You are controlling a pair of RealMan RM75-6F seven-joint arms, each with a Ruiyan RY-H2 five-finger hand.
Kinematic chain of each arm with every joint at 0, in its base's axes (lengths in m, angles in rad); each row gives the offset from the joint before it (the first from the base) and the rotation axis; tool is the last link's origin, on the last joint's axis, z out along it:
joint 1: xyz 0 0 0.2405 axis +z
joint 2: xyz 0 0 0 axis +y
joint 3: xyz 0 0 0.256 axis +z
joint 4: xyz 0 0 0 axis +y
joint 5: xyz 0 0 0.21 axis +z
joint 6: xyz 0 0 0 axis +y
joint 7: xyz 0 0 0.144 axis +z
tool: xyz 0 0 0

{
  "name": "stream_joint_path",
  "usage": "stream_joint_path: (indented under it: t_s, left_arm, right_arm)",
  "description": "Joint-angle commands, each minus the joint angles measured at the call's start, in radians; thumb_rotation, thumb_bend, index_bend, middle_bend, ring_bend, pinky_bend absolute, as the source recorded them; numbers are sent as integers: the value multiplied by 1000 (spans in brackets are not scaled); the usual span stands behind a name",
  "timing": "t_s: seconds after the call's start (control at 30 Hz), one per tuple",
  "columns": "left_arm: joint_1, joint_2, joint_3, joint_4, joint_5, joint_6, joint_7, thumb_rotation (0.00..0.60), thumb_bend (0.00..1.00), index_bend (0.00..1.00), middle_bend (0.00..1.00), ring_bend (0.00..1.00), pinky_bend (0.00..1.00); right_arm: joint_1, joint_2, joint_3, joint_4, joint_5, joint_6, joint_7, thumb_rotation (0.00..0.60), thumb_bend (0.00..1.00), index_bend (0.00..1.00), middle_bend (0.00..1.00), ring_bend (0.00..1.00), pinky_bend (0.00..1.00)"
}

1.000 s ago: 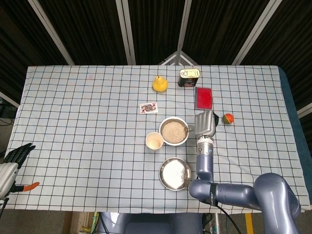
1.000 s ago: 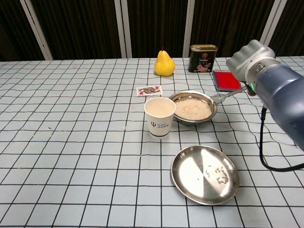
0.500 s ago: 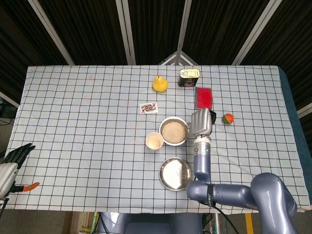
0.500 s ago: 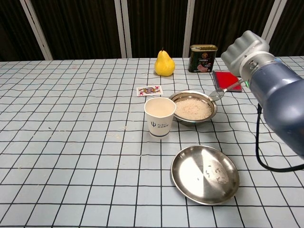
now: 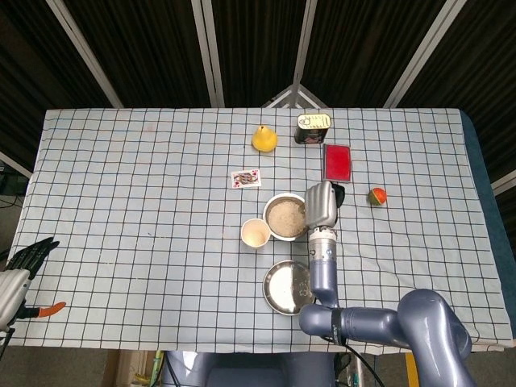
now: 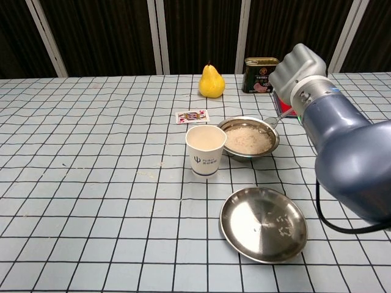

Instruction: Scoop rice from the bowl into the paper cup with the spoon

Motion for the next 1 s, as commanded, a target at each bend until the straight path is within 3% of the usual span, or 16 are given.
stream_joint_path:
  t_s: [0.03,1.0]
  left_arm:
    - [0,1,0,0,0,0,-2,600,21,0,0,0,0]
    - [-2,3,2,0,1,1,-11,600,21,0,0,0,0]
  right_arm:
    - [0,-13,-1,11,-8,-4,-7,600,521,643,965,999,981]
    - [-42,-93,16,45,-74,-54,-17,600,528,653,965,999,980]
